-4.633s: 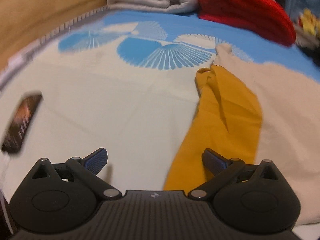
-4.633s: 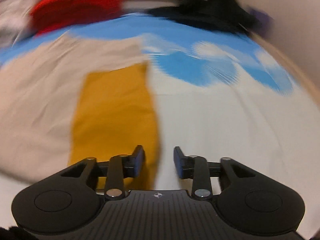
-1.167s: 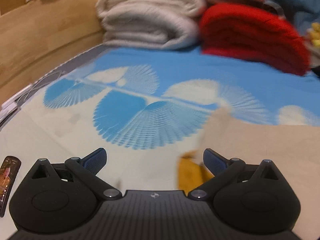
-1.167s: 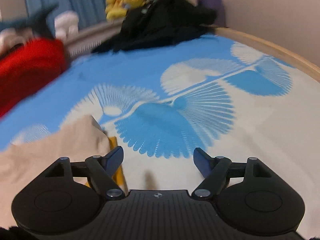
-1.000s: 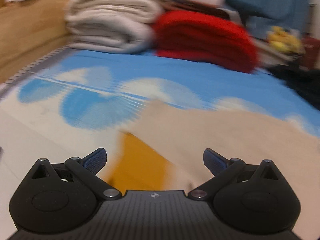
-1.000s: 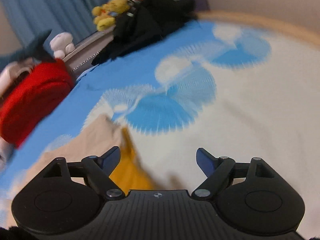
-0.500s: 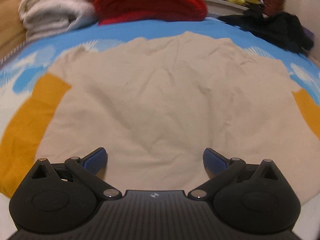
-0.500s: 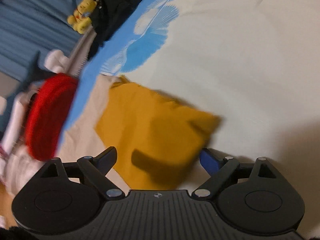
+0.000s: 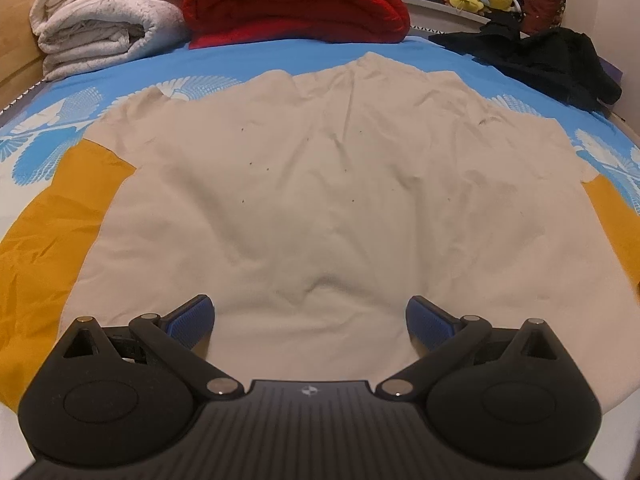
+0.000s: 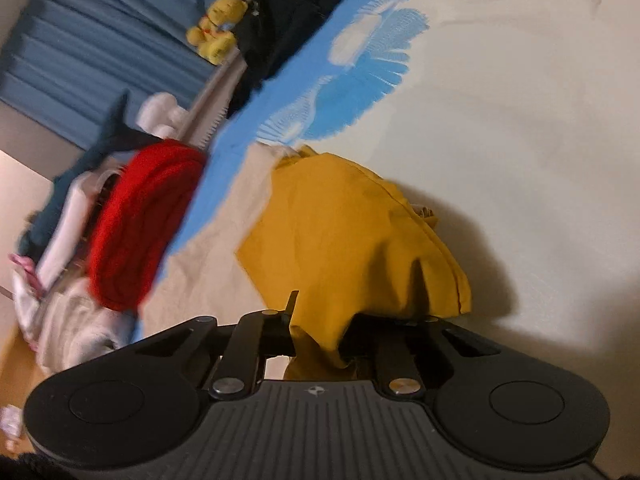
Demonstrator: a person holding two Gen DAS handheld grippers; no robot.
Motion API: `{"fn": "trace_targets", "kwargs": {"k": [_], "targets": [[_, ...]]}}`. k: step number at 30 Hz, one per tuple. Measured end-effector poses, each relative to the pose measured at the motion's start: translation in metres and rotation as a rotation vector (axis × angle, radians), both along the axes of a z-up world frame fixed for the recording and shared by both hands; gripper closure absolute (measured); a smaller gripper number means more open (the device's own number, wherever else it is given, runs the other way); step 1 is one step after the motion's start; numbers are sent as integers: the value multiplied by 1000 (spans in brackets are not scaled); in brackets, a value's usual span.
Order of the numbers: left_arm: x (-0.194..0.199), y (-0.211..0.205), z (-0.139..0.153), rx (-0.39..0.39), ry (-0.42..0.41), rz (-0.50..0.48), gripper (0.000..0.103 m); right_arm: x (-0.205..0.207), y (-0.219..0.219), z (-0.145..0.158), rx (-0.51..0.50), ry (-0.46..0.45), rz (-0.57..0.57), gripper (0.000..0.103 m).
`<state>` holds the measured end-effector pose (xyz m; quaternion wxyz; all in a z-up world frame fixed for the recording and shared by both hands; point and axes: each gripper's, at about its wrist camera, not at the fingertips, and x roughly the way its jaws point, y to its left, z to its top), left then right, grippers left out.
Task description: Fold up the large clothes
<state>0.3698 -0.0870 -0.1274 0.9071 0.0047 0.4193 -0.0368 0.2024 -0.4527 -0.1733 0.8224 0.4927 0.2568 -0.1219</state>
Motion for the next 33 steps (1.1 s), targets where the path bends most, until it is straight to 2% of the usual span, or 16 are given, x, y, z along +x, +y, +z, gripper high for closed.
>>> {"fn": "trace_targets", "kwargs": {"k": [2, 9, 14, 21, 23, 24, 25, 28, 30, 32, 33], "targets": [[-1, 1, -1, -6, -3, -4, 0, -2, -3, -8, 3, 31, -2, 89], [-1, 7, -3, -27, -6, -12, 0, -1, 0, -8, -14, 36, -4, 89], [-1, 8, -4, -33, -11, -14, 0, -3, -3, -13, 38, 35, -23, 88], [-1, 11, -6, -52, -14, -15, 0, 1, -3, -15, 45, 64, -33, 85], [-1, 13, -8, -68, -12, -15, 0, 3, 0, -5, 18, 97, -45, 91], [0, 14, -9, -81, -9, -12, 0, 7, 5, 9, -43, 113, -37, 93], [1, 15, -10, -89, -7, -9, 0, 11, 16, 28, -149, 110, -14, 95], [3, 17, -12, -103, -6, -8, 0, 27, 72, 97, -520, -20, 123, 98], [4, 19, -13, -113, -3, -9, 0, 37, 125, 133, -724, -123, 260, 99], [5, 20, -13, -119, -1, -11, 0, 44, 179, 151, -852, -220, 420, 99], [5, 21, -13, -121, -1, -12, 0, 45, 196, 154, -872, -253, 483, 99]]}}
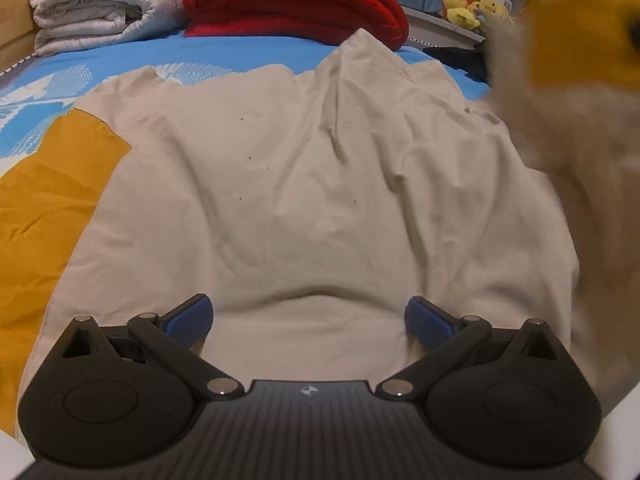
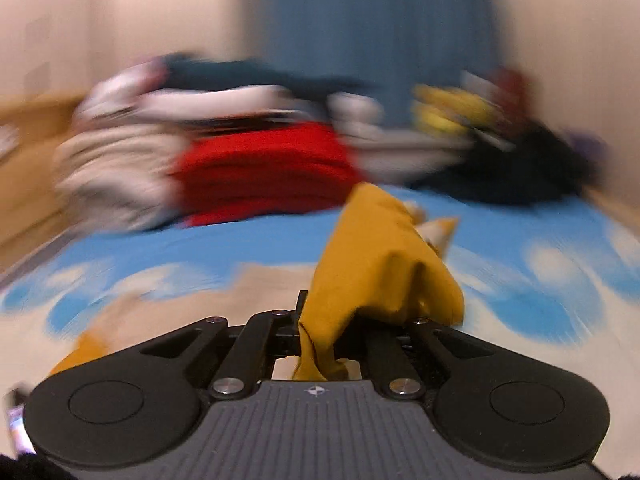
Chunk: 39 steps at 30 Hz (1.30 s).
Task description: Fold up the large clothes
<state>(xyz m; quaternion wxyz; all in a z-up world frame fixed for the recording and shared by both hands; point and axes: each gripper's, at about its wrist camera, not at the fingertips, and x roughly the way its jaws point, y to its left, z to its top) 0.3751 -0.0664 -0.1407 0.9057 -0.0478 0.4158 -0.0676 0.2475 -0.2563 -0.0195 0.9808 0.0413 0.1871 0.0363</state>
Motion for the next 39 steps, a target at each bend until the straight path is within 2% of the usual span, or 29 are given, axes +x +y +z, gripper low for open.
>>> {"fn": "trace_targets", "kwargs": {"k": [2, 5, 9, 11, 13, 16, 19, 21, 23, 24, 25, 28, 30, 35, 37, 39], "targets": [[-1, 1, -1, -4, -8, -2, 0, 0, 31, -3, 25, 6, 151, 99], [-3, 1, -2, -7, -32, -14, 0, -4, 46, -18, 111, 38, 258, 98], [-8, 7, -2, -28, -55, -36, 0, -2, 34, -31, 199, 100, 201, 98], [-11, 13, 3, -44, -39, -27, 0, 0, 20, -33, 260, 104, 155, 98], [-17, 26, 13, -56, -13, 13, 2, 0, 7, -31, 296, 101, 128, 98], [-32, 60, 25, -122, 37, 133, 3, -2, -4, -33, 300, 93, 114, 98], [-52, 77, 21, -164, 71, 178, 5, -4, -7, -37, 308, 89, 116, 98], [-55, 68, 12, -117, 90, 147, 5, -1, -7, -39, 322, 91, 119, 98], [-56, 47, 4, 22, 65, 104, 4, -1, -7, -42, 339, 101, 120, 98], [-57, 42, 1, 55, 50, 105, 3, -1, -7, -44, 345, 107, 121, 98], [-59, 40, -2, 47, 39, 116, 1, -1, -6, -44, 350, 111, 122, 98], [-60, 42, -3, 34, 27, 111, 0, -3, -1, -34, 347, 100, 109, 98], [-60, 44, -4, 20, 21, 105, 1, -7, 7, -18, 334, 61, 118, 99], [-65, 40, -3, 15, -12, 79, 1, -16, 60, 23, 252, -24, 260, 99], [-68, 50, 4, -47, -3, 64, 1, -14, 93, 28, 195, -10, 345, 99], [-71, 80, 16, -194, 48, 112, 8, -10, 117, 24, 145, 16, 399, 99]]}}
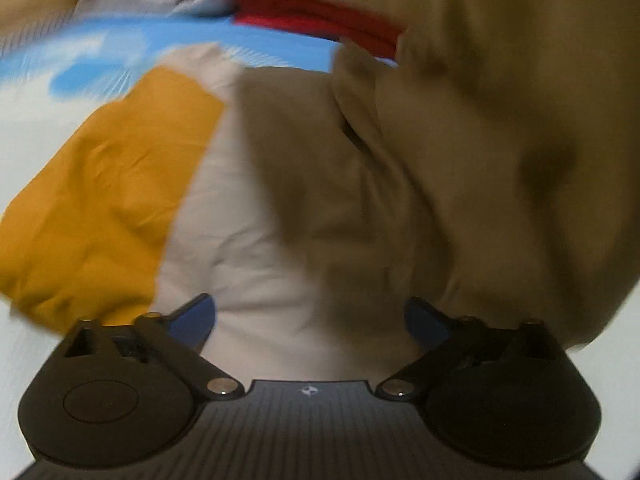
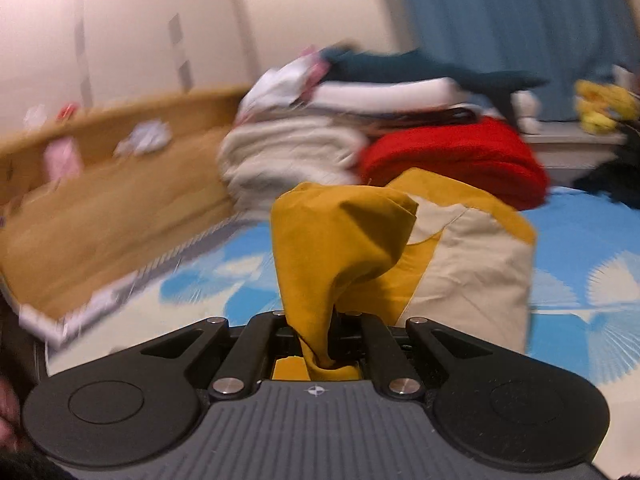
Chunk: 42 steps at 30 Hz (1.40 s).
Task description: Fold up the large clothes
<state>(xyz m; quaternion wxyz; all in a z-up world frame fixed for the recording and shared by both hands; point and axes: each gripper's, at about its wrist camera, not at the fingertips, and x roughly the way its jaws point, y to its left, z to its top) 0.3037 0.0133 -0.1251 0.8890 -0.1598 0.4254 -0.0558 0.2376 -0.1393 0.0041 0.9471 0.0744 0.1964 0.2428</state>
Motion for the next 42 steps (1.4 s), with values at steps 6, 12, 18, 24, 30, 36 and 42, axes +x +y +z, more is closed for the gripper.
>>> {"fn": "trace_targets", "kwargs": {"k": [6, 12, 18, 24, 30, 36, 42], "targets": [[-24, 124, 39, -215, 34, 305, 10, 9, 35, -26, -52, 61, 71, 99], [-32, 177, 30, -68, 99, 505, 10, 4, 86, -59, -176, 62, 167, 99], [-39, 185, 51, -92, 53, 530, 10, -11, 142, -123, -453, 81, 301, 98], [-31, 172, 84, -209, -92, 352, 6, -14, 143, -128, -458, 97, 319, 87], [-22, 136, 84, -86, -92, 211, 5, -35, 126, -117, -296, 143, 502, 36], [-34, 120, 85, 22, -97, 201, 5, -53, 18, -52, -146, 32, 278, 43], [-10, 102, 47, 249, -18, 193, 9, -19, -19, -65, -289, 47, 100, 56]]}}
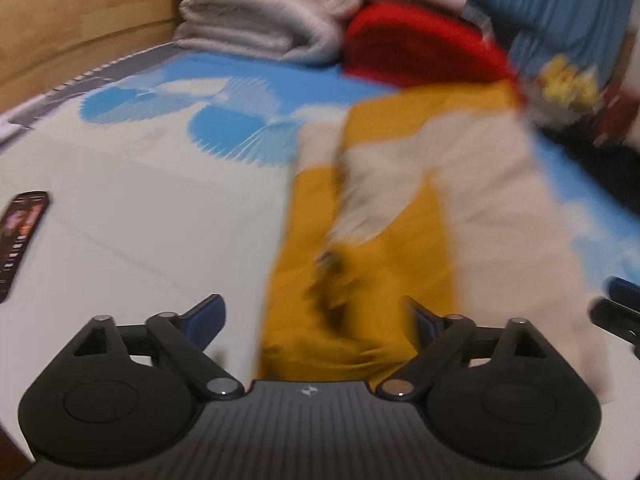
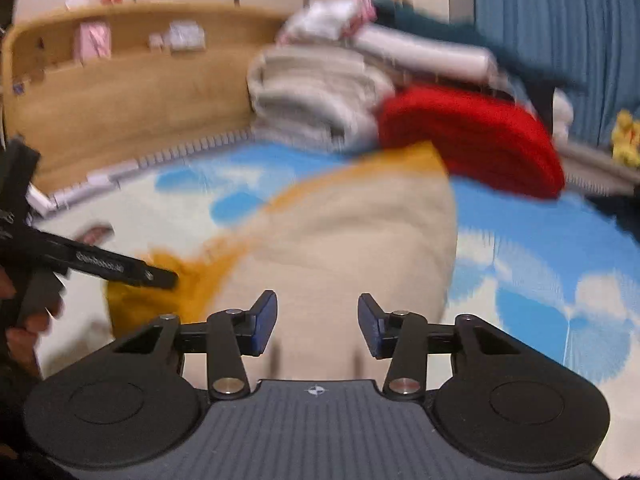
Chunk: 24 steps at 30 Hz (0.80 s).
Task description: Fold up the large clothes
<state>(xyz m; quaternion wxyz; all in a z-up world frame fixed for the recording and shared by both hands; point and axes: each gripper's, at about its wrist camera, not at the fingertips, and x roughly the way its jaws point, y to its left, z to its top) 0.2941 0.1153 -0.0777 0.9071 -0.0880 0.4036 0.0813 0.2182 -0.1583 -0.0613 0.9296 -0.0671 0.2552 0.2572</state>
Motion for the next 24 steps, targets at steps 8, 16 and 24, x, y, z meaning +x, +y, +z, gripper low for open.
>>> {"fn": "trace_targets", "kwargs": {"k": [8, 16, 24], "targets": [[6, 33, -48, -142, 41, 73, 0, 5, 7, -79, -37, 4, -24, 52], [7, 31, -42, -172, 74, 114, 0, 51, -15, 2, 2, 20, 9, 50], [12, 32, -43, -196, 102, 138, 0, 212, -9, 63, -2, 73, -90, 51]]}}
